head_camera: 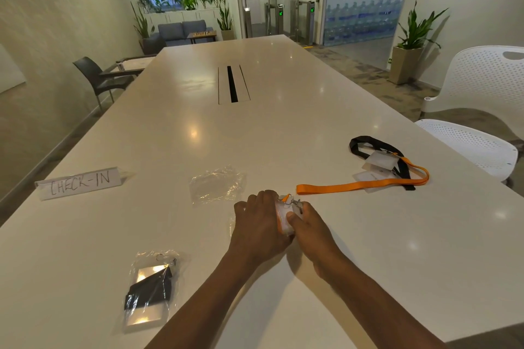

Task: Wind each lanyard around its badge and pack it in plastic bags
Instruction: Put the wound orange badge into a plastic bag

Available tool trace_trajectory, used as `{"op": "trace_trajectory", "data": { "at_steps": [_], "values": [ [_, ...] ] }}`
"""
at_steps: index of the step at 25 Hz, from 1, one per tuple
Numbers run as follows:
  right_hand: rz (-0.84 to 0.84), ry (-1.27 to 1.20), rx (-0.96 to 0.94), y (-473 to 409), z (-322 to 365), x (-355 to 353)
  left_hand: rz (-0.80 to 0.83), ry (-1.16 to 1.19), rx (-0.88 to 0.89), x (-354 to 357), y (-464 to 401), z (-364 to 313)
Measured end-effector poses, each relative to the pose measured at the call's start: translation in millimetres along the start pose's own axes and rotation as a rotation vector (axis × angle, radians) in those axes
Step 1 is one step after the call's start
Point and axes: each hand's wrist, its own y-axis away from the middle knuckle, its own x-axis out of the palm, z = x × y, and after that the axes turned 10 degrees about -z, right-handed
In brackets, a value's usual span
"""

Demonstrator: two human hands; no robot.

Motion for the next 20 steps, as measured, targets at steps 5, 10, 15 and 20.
{"op": "trace_trajectory", "data": {
  "at_steps": [5,10,15,20],
  "values": [
    [0.036,0.151,-0.001,2,-1,3,0.041,0.016,0.047,-2,4,4],
    [0.067,0.112,0.029,2,6,-4,0.091,0.168,0.131,-1,1,5],
    [0.129,0.010,0.057,4,6,-10,0.098,0.200,0.153,-3,3,9],
    [0.121,-0.011,0.022,1,4,-15,0.071,-0.056,0.048,-7,6,15]
  ]
}}
